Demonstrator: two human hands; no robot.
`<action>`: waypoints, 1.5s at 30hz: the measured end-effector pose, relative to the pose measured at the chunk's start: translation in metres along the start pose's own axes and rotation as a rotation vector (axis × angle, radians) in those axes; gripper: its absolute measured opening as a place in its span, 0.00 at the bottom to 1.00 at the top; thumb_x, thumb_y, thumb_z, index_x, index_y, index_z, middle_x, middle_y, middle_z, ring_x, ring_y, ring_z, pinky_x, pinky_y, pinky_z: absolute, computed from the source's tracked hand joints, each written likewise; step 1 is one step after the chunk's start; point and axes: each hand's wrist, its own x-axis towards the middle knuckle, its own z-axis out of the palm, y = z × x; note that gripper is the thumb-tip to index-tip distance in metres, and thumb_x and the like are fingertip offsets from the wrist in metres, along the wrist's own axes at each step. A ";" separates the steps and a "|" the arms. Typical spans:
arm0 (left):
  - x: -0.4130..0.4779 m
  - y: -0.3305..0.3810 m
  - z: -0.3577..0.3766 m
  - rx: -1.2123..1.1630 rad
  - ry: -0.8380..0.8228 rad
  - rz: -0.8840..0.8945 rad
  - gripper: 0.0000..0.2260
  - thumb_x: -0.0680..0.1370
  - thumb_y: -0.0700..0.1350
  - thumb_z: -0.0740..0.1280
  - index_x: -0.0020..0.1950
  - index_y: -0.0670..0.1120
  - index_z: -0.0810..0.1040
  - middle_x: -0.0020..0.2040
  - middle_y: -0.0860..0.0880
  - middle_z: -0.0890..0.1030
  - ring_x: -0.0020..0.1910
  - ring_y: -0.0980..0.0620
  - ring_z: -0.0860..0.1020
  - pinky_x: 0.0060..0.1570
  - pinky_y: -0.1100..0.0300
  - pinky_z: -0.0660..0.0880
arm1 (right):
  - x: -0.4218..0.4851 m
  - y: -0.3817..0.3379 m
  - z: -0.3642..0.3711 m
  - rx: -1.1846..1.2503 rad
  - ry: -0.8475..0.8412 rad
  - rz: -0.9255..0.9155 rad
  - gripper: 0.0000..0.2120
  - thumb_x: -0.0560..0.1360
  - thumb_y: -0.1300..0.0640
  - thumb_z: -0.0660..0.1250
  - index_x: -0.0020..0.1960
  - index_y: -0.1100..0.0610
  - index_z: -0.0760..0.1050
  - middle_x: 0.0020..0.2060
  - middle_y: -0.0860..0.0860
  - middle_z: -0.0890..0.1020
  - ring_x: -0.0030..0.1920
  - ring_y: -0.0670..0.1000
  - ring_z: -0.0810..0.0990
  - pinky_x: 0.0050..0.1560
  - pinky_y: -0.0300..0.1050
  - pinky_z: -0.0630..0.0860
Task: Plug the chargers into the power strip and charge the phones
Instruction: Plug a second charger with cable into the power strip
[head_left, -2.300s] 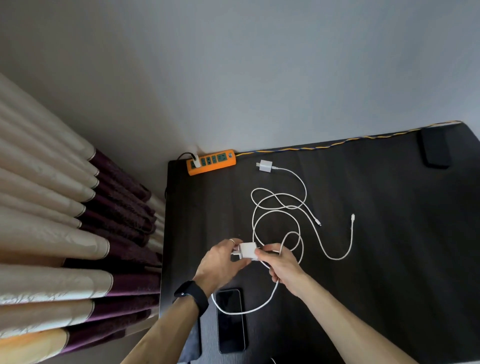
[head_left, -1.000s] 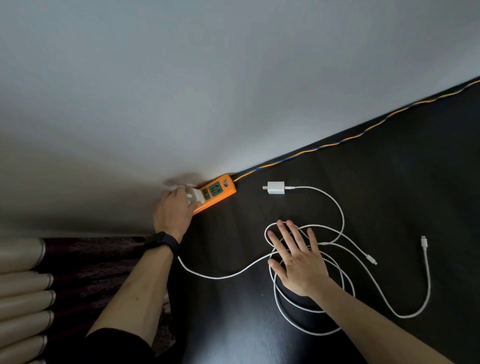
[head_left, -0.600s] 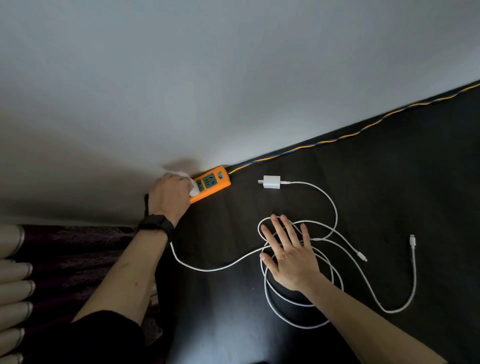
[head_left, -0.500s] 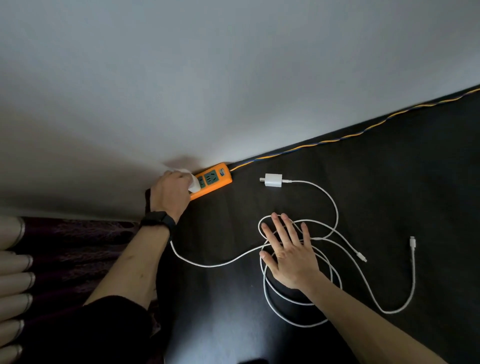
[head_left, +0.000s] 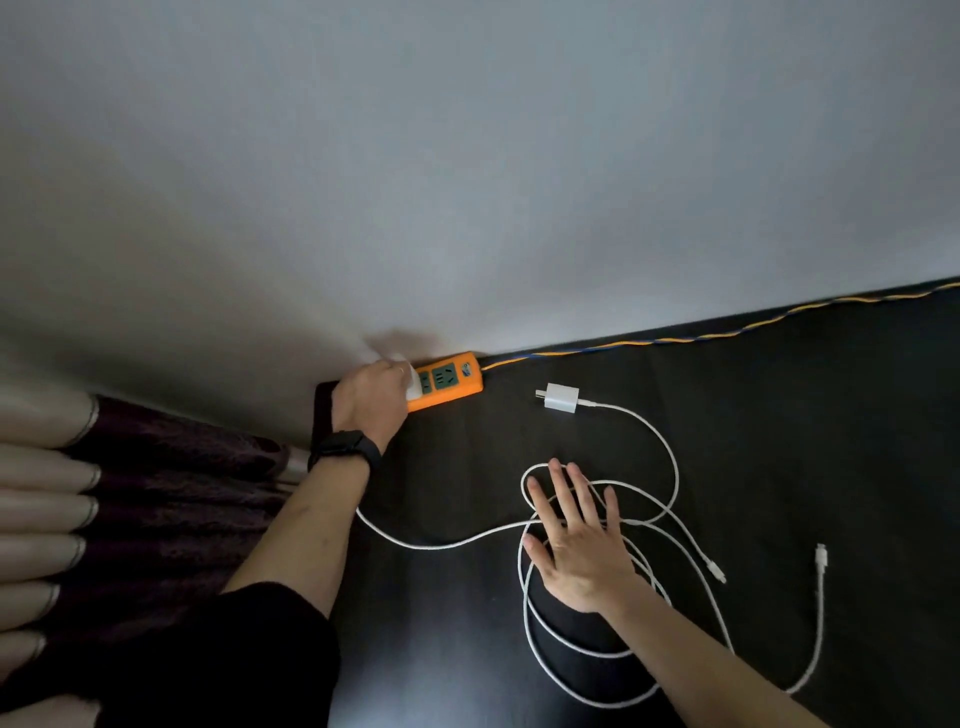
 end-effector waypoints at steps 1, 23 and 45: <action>0.002 0.002 -0.004 0.030 -0.023 -0.010 0.12 0.79 0.46 0.62 0.59 0.48 0.80 0.56 0.45 0.82 0.54 0.42 0.79 0.48 0.50 0.77 | 0.002 0.001 -0.008 0.025 -0.037 -0.012 0.33 0.80 0.39 0.52 0.82 0.46 0.46 0.82 0.51 0.40 0.81 0.54 0.38 0.77 0.67 0.45; -0.233 0.079 -0.003 -0.370 0.138 0.354 0.08 0.81 0.51 0.62 0.54 0.53 0.80 0.48 0.53 0.78 0.43 0.50 0.77 0.47 0.57 0.76 | -0.152 -0.046 -0.049 2.039 -0.205 0.895 0.20 0.80 0.43 0.64 0.61 0.58 0.76 0.54 0.56 0.87 0.56 0.56 0.84 0.53 0.50 0.77; -0.390 0.076 -0.029 -0.262 -0.152 0.481 0.15 0.80 0.55 0.55 0.52 0.52 0.78 0.49 0.51 0.83 0.52 0.50 0.79 0.66 0.55 0.67 | -0.250 -0.134 -0.070 1.828 0.112 0.755 0.02 0.77 0.61 0.70 0.48 0.56 0.82 0.39 0.50 0.84 0.32 0.45 0.70 0.34 0.39 0.63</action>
